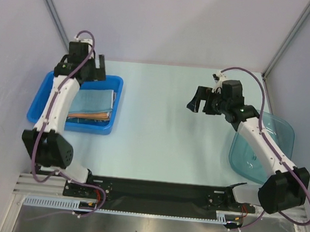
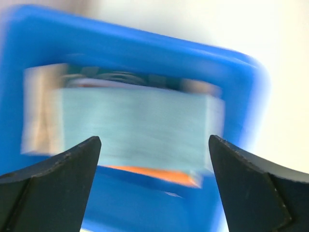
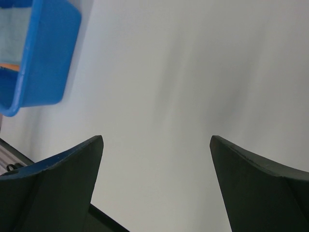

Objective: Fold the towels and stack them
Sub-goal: Neatly place the folded towel into the bin

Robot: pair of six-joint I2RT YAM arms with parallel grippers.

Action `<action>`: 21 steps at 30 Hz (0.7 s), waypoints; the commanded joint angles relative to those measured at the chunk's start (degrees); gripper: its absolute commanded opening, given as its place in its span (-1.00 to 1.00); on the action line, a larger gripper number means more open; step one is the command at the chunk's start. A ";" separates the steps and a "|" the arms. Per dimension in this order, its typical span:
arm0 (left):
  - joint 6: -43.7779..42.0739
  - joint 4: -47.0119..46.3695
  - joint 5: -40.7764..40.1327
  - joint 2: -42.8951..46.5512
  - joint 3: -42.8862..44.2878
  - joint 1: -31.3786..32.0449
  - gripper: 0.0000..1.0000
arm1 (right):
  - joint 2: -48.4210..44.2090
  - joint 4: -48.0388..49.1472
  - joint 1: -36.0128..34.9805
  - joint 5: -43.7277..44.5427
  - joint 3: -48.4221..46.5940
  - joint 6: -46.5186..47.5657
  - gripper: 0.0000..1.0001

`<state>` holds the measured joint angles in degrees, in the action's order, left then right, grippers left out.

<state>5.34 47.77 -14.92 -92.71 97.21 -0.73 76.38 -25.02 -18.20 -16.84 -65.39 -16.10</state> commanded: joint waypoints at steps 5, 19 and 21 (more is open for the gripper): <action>5.55 -19.01 38.99 26.04 -19.85 10.56 0.99 | -9.92 -0.22 -0.17 4.79 -5.02 -7.37 0.99; 10.39 -31.07 45.94 40.24 -32.08 16.90 1.00 | -24.26 -1.18 -0.26 9.19 -2.56 -6.32 1.00; 10.48 -31.51 46.03 40.15 -32.61 16.82 1.00 | -25.14 -1.09 -0.26 10.59 -2.55 -6.40 0.99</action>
<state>15.03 18.41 29.30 -52.07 65.93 15.79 52.82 -26.68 -18.22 -8.29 -67.83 -23.31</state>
